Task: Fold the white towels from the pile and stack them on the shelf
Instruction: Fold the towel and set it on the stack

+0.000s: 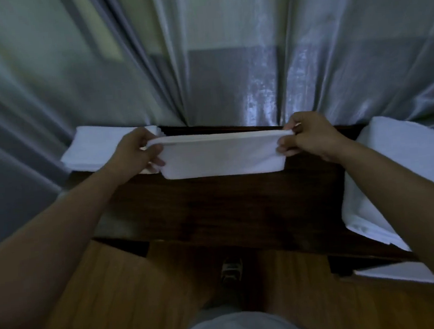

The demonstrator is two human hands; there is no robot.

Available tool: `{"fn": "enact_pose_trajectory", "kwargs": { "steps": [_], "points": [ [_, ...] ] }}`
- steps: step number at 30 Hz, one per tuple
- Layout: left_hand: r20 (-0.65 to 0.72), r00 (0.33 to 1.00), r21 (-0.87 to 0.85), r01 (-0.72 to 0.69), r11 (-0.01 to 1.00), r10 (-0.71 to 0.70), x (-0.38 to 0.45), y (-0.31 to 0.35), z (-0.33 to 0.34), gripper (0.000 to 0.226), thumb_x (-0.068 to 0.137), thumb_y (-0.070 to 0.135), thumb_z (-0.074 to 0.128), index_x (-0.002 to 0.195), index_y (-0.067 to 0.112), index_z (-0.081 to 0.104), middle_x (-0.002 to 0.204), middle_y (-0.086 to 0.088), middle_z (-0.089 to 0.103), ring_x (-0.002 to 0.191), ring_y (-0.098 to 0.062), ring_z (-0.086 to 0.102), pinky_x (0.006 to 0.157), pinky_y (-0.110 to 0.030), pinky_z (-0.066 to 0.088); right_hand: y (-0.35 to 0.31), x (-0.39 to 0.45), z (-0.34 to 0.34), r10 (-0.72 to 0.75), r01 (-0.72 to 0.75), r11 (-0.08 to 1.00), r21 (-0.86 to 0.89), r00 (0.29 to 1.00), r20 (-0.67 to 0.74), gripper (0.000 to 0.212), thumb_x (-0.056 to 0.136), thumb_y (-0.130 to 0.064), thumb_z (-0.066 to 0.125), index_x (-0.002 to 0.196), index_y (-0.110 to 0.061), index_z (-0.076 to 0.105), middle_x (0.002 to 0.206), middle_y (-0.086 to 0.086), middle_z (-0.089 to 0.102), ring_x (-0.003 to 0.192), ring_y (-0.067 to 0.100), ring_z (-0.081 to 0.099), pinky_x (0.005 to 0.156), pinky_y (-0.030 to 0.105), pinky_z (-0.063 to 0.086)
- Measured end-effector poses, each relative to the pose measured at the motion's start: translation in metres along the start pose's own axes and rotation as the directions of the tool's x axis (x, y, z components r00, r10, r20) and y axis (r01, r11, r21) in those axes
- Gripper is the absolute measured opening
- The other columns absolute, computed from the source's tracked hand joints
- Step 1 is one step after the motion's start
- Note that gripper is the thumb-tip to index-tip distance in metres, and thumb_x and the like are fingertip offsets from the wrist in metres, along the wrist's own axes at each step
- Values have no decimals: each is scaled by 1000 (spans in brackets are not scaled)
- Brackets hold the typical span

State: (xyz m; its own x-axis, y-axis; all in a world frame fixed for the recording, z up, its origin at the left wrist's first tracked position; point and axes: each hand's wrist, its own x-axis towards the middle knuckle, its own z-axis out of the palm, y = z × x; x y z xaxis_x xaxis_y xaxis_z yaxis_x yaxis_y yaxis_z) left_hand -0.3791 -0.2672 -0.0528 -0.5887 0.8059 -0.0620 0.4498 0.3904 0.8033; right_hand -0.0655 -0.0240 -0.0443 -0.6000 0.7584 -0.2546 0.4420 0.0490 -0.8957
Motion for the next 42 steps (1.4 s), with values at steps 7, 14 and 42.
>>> {"fn": "enact_pose_trajectory", "kwargs": {
  "steps": [7, 14, 42],
  "points": [
    [-137, 984, -264, 71, 962, -110, -46, -17, -32, 7, 100, -1, 55, 105, 2, 52, 99, -27, 64, 73, -22, 75, 63, -39, 64, -29, -13, 38, -34, 34, 998, 47, 999, 9, 20, 89, 3, 72, 105, 5, 61, 93, 30, 70, 78, 32, 77, 69, 35, 65],
    [-201, 976, -225, 37, 974, -83, -44, -84, -96, 10, 100, 3, 57, 96, 12, 57, 95, -16, 68, 89, -30, 76, 73, -47, 63, -59, 5, 114, -23, 25, 999, -22, 995, 97, 13, 93, -4, 70, 106, -6, 69, 98, 18, 73, 79, 22, 78, 81, 42, 64],
    [115, 988, -54, 106, 993, -99, 145, -260, -326, 8, 93, 10, 66, 98, 17, 66, 83, -2, 72, 69, -17, 72, 55, -28, 58, -176, 118, 370, 182, -184, 954, -235, 983, -31, 14, 92, -6, 68, 90, -19, 69, 72, 7, 74, 63, 21, 74, 51, 33, 59]
  ]
}}
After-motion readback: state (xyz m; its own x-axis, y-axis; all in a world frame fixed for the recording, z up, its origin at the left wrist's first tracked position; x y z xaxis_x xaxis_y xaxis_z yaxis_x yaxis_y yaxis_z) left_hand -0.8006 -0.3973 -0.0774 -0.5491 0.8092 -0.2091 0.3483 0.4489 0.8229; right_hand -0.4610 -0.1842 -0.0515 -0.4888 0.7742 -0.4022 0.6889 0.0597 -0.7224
